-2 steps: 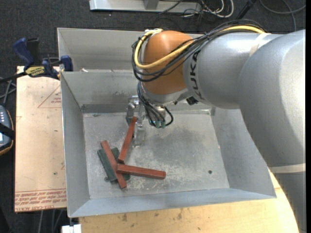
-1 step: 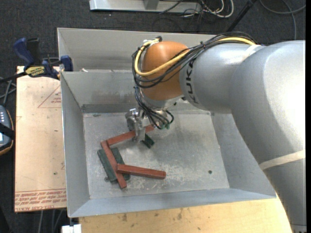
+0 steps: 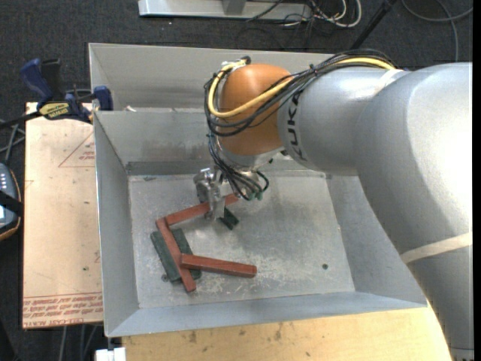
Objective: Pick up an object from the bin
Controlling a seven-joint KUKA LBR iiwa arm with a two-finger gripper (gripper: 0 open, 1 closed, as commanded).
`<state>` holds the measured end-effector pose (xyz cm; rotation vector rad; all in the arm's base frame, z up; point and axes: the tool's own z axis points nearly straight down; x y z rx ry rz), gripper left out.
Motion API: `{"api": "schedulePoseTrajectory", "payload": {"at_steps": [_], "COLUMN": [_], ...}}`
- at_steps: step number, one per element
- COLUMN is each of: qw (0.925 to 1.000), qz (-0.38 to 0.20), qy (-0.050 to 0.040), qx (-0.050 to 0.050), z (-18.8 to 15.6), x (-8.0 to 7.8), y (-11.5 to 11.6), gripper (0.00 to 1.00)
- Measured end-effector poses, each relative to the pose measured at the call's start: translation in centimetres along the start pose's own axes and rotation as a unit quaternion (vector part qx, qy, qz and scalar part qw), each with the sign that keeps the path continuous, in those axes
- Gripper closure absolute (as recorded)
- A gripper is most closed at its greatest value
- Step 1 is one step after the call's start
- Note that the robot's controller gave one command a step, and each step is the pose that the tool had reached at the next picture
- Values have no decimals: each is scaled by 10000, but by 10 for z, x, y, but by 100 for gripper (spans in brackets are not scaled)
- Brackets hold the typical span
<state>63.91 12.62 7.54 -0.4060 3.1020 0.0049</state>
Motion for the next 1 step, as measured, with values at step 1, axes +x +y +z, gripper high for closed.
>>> {"api": "schedulePoseTrajectory", "payload": {"at_steps": [1], "qw": [10000], "qz": [81], "qy": [28], "qx": [6], "z": [-164], "x": [25], "y": [-4], "gripper": [100]}}
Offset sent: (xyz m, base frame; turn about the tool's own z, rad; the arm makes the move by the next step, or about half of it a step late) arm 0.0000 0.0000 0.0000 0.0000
